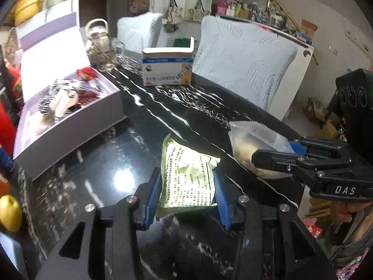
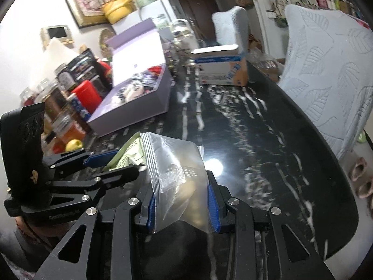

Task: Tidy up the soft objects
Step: 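Lift and carry the green packet and clear bag toward the lavender box with both grippers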

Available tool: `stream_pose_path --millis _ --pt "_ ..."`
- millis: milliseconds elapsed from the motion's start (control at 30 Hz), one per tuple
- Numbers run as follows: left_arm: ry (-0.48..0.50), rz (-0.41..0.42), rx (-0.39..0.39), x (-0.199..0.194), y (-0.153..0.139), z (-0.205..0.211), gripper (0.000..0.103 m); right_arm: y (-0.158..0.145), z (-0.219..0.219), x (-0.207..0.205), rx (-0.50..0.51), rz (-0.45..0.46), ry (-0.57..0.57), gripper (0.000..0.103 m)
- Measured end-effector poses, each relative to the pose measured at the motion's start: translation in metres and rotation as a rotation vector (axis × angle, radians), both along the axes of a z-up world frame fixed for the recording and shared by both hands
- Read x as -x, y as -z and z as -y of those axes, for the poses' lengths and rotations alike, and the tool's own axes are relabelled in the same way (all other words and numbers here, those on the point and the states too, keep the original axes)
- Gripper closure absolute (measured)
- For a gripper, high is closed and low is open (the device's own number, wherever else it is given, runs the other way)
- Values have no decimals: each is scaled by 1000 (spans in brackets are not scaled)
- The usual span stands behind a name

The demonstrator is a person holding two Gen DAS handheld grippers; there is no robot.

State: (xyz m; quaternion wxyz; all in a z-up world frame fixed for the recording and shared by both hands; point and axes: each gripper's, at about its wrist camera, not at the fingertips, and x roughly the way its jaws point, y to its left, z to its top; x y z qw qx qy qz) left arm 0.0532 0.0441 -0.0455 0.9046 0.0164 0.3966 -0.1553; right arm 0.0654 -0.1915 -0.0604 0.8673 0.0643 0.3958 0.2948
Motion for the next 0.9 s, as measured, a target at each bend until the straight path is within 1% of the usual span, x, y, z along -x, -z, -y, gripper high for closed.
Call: stream_pose_path --millis 167,400,667,833,900 --pt "-54 53 27 25 -14 -16 60 -11 -18 22 -19 43 -48 68" --pt "-132 120 57 53 -38 -42 60 -30 -43 41 -45 90 -128 68" --pt "-205 227 52 66 -71 -69 60 -62 -73 42 -55 191 -198 68" --pt "-244 285 54 63 -91 -86 60 -87 -90 37 -70 260 -243 68" --pt "-262 318 57 59 -103 -94 60 -98 -96 32 -82 279 -261 68"
